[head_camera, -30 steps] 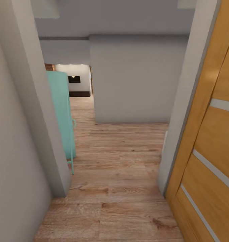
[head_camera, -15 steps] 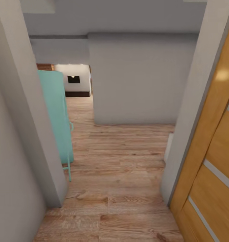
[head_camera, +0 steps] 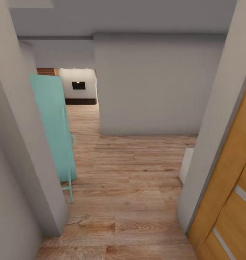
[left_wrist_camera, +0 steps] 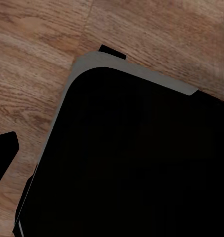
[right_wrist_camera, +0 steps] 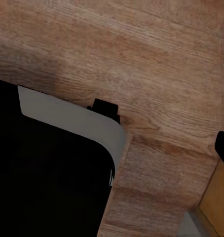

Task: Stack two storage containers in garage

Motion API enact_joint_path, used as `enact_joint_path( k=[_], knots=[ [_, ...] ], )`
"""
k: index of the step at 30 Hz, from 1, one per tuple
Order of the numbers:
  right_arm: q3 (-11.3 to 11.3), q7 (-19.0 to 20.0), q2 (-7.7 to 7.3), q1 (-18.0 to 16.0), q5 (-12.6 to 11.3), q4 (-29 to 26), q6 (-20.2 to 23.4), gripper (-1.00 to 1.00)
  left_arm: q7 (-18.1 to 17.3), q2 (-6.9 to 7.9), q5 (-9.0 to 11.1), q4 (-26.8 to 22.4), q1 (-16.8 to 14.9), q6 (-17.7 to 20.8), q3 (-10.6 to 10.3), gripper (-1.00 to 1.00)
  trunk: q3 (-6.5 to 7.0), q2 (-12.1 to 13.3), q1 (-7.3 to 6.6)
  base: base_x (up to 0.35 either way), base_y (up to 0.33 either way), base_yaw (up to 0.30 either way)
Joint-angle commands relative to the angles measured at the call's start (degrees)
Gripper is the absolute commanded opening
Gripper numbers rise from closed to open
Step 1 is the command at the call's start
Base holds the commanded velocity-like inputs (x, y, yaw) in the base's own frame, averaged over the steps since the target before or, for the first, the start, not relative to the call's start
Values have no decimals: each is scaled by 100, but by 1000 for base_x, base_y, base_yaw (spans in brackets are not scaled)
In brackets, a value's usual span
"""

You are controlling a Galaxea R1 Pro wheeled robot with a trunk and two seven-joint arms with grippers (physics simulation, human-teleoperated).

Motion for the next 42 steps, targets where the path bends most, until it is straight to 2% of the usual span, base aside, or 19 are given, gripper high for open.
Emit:
enact_joint_path(
  k=[1,42],
  knots=[
    [37,32,1,-7,-61,17,-33,100,3,-3,19,-6,1,-10,4,100,-5,-2,3,316,0,0],
    [58,35,0,-7,-56,17,-25,100,3,-5,19,-4,1,-1,4,100,-5,-2,3,318,0,0]
  ],
)
